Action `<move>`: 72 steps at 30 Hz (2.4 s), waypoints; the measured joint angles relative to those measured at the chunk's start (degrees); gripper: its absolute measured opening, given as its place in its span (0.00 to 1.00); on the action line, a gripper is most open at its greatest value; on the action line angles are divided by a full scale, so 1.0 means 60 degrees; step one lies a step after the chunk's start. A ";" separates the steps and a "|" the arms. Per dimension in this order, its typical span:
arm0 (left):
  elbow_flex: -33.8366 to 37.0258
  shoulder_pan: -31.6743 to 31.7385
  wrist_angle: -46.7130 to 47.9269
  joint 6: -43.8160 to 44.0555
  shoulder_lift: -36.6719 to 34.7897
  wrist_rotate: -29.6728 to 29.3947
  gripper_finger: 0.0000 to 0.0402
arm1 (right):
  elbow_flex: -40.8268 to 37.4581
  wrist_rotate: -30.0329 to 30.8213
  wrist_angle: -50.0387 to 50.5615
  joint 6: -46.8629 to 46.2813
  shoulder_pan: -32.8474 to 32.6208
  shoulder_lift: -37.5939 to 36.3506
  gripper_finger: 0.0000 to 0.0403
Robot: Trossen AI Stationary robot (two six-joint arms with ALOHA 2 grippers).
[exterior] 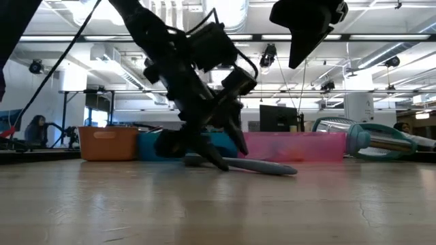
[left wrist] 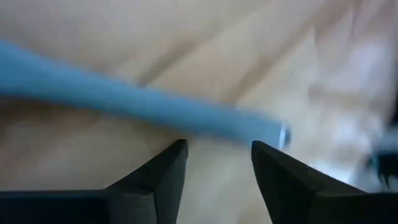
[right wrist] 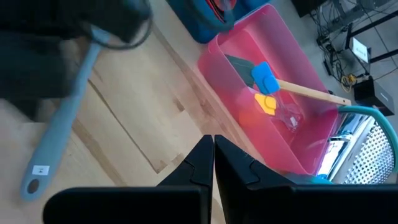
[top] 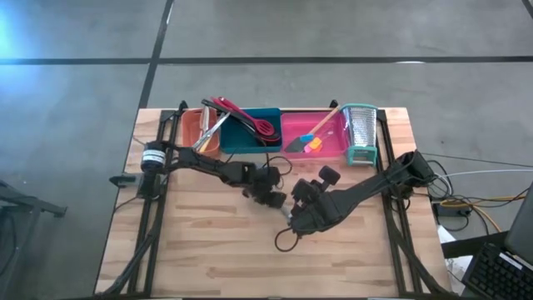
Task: Pick & Place Kitchen Items
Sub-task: Put the gray serving spoon into the blue bin
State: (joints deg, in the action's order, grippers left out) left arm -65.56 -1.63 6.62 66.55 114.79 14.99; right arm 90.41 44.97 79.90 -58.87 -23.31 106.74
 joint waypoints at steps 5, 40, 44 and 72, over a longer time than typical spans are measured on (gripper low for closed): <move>0.0061 -0.0772 0.1782 -0.1203 -0.0649 0.3073 0.42 | 0.0000 0.0004 -0.0038 0.0062 -0.0033 -0.0004 0.02; 0.0037 -0.2165 0.1121 -1.6495 -0.3786 -0.3967 0.33 | -0.0481 -0.0073 0.1621 -0.2654 -0.1358 -0.0042 0.02; 0.0036 -0.2050 0.1016 -1.6128 -0.3693 -0.3746 0.33 | -0.0481 -0.0072 0.1612 -0.2871 -0.1366 -0.0043 0.02; -0.2419 -0.0873 0.4025 -1.7625 -0.0776 -0.3393 0.33 | -0.0549 -0.0076 0.1402 -0.2895 -0.1414 -0.0032 0.02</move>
State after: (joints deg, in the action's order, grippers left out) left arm -80.07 -6.87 30.77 -39.20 110.13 -5.37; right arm 87.12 44.51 88.31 -76.24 -31.79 106.55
